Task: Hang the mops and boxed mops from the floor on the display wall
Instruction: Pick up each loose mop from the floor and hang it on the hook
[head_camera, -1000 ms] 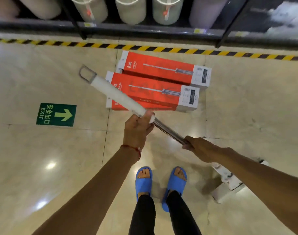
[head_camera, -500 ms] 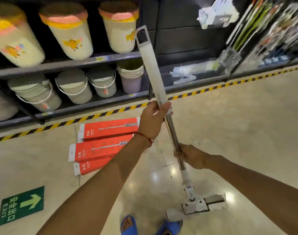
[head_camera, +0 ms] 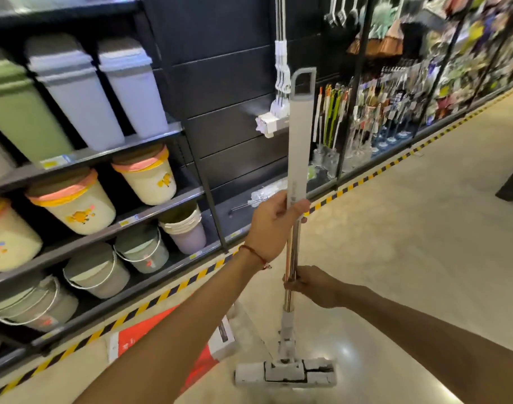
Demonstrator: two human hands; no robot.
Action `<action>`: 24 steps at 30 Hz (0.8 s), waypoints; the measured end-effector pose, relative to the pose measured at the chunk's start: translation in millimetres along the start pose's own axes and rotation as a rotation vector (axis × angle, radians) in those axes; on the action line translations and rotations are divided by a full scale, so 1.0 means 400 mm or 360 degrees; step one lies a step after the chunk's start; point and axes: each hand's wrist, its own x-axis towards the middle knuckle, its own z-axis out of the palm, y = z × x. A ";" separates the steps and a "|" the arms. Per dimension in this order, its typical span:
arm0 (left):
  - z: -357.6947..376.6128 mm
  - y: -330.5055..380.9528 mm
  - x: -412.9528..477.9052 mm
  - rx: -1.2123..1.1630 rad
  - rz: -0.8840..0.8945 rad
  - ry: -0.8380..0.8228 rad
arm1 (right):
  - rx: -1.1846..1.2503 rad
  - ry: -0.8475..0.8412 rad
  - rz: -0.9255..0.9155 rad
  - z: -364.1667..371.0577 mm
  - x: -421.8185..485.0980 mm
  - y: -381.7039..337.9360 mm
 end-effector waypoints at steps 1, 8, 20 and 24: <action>0.016 0.016 0.023 0.0034 0.0029 -0.0014 | 0.0007 0.0039 -0.0003 -0.027 0.003 -0.002; 0.071 0.105 0.256 0.0049 0.0234 -0.0061 | -0.0029 0.0415 -0.0269 -0.264 0.067 -0.039; 0.098 0.140 0.887 -0.0233 0.0266 -0.0076 | 0.0282 0.0692 -0.0574 -0.791 0.390 -0.109; 0.107 0.159 1.084 -0.0250 0.0249 -0.0107 | 0.0195 0.0688 -0.0581 -0.966 0.495 -0.126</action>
